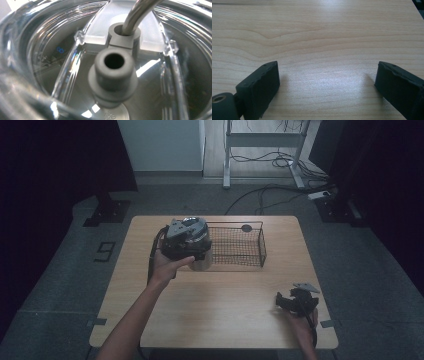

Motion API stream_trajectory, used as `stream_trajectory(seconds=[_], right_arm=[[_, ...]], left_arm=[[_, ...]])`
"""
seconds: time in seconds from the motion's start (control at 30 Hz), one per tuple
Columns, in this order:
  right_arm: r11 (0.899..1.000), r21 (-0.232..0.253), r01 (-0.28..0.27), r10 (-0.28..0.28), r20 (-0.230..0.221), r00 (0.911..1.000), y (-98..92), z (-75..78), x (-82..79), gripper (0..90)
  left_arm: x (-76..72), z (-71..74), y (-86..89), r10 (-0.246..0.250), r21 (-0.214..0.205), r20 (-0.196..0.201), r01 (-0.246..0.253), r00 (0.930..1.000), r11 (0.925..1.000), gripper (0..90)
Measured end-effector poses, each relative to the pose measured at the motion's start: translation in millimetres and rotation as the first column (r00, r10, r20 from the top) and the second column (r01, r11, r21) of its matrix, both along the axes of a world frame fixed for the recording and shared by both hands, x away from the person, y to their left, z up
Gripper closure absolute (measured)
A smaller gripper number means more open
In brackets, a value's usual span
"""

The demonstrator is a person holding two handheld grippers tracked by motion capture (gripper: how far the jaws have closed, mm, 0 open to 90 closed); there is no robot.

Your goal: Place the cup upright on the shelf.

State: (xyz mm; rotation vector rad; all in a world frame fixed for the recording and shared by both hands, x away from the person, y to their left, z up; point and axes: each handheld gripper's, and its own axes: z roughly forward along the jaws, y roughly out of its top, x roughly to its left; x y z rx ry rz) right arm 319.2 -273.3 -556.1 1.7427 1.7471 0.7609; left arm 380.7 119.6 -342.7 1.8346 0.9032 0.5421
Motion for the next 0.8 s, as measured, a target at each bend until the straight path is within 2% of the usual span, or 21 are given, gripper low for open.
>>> stream_trajectory(seconds=[0.53,0.7,0.8], right_arm=[[1.000,-0.002,0.000,0.000,0.000,1.0000,0.1,0.0,-0.1,5.5],[1.000,-0.002,-0.001,0.001,0.001,1.0000,0.1,0.0,-0.1,5.6],[1.000,-0.001,-0.001,0.001,0.001,1.0000,0.1,0.0,-0.1,5.6]], left_arm=[[15.6,8.3,-0.5,0.023,0.012,-0.003,-0.023,0.9997,0.9997,4.1],[22.3,10.9,-2.6,0.040,0.034,0.008,-0.041,0.9992,0.9986,4.0],[27.2,12.1,-1.5,0.038,0.018,0.004,-0.038,0.9993,0.9991,4.1]])
